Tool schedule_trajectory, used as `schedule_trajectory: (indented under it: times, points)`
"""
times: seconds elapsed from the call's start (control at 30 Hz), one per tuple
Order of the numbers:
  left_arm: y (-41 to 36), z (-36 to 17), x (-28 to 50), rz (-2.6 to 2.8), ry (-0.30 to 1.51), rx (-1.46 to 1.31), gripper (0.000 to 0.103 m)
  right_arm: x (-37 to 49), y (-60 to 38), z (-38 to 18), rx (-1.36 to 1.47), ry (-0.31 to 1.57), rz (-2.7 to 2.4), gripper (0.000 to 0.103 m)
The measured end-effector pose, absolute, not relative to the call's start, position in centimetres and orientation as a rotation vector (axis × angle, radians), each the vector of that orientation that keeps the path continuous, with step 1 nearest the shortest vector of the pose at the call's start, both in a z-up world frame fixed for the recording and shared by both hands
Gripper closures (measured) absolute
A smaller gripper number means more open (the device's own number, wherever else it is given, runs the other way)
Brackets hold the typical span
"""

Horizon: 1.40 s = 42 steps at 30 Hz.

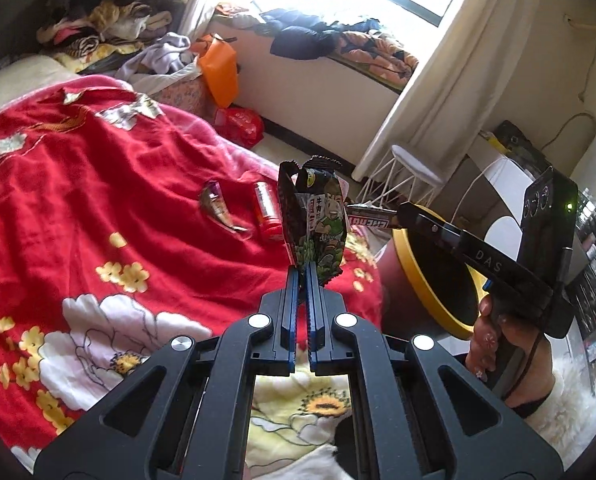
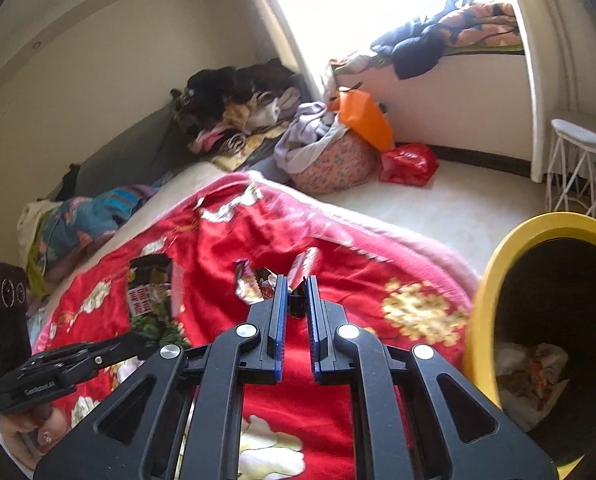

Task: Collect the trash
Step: 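Carry the green snack packet over the yellow bin and open the left tool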

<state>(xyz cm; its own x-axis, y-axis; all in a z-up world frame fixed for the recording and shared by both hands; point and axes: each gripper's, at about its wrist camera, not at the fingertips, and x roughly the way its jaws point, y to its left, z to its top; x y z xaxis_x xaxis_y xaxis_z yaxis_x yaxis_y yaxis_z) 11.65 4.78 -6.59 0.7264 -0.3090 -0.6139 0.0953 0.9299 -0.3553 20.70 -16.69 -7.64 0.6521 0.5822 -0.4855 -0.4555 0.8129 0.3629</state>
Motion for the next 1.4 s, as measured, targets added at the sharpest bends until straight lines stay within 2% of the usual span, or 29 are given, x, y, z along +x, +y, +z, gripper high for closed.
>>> schedule_trajectory:
  times: [0.97,1.4]
  points:
    - [-5.7,-5.1,13.7,-0.401,0.694,-0.208,0.101,20.2,-31.8,-7.6,0.408,0.548,0.196,0.094]
    - [-9.7,-5.6,14.9,-0.466,0.715,-0.165,0.101,19.7,-34.8,-8.4,0.423,0.544,0.052,0.094]
